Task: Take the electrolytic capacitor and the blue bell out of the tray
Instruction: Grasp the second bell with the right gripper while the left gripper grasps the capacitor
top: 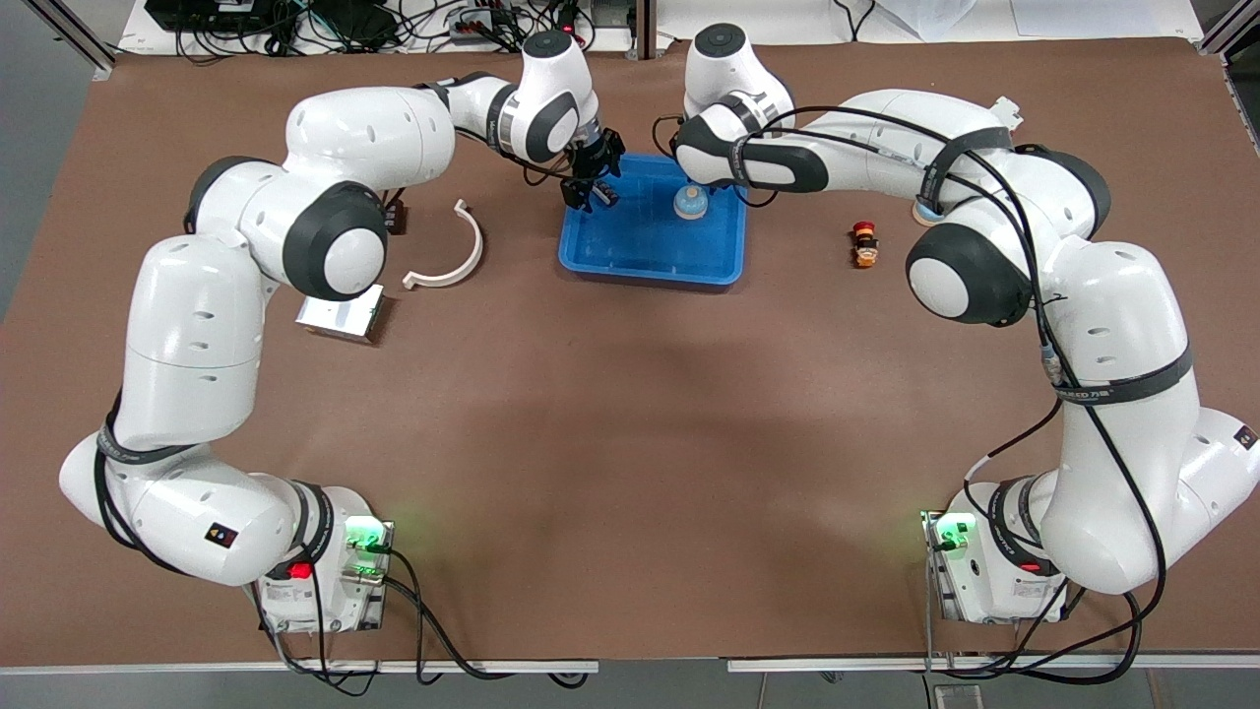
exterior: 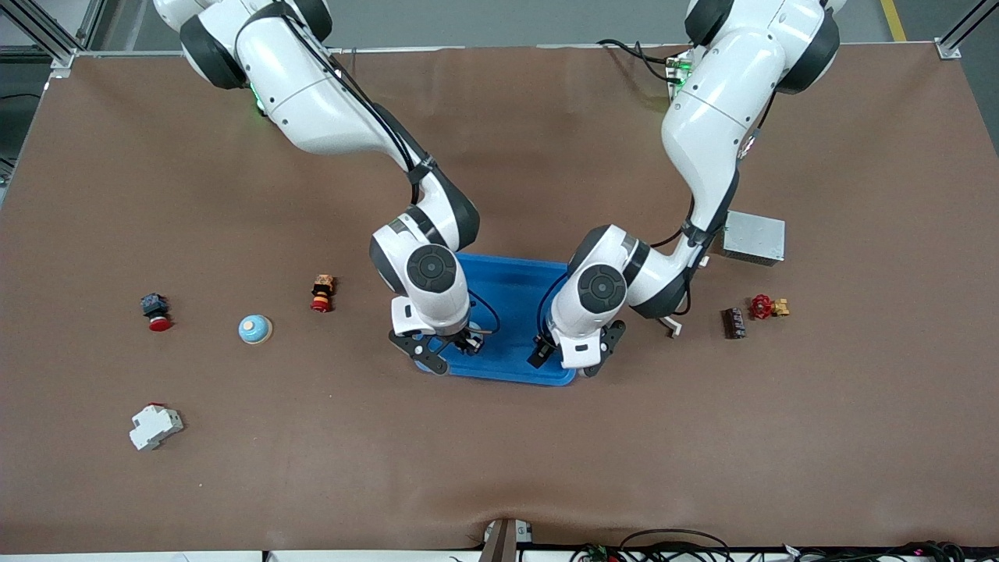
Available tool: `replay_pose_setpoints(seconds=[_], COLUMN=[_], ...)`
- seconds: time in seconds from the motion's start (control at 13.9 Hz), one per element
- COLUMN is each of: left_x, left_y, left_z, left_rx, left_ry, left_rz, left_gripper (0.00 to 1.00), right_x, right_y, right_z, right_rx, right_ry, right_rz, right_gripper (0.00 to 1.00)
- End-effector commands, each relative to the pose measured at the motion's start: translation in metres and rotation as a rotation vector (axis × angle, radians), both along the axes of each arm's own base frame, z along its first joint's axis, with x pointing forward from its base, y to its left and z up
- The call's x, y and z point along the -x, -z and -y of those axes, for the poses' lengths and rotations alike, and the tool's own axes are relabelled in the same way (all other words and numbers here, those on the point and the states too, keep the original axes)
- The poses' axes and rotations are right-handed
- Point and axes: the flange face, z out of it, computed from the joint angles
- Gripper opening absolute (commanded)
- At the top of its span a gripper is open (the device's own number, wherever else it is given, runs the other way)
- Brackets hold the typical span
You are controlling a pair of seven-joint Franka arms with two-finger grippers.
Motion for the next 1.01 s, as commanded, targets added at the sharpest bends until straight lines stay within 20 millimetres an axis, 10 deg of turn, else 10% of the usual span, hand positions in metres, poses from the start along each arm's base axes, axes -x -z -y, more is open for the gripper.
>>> replay_pose_setpoints(seconds=[0.0,0.94], left_x=[0.004,0.01], left_y=[-0.003,0.018], left_z=[0.007,0.007], left_rx=[-0.023,-0.041], left_ry=[-0.018,-0.013], left_rz=[0.0,-0.023], left_gripper=[1.0,1.0], right_x=[0.005,0.02], right_y=[0.0,0.019], right_z=[-0.012,-0.028], right_rx=[0.006,0.01], right_ry=[0.0,-0.007], right_rz=[0.016,0.01], right_gripper=[1.0,1.0])
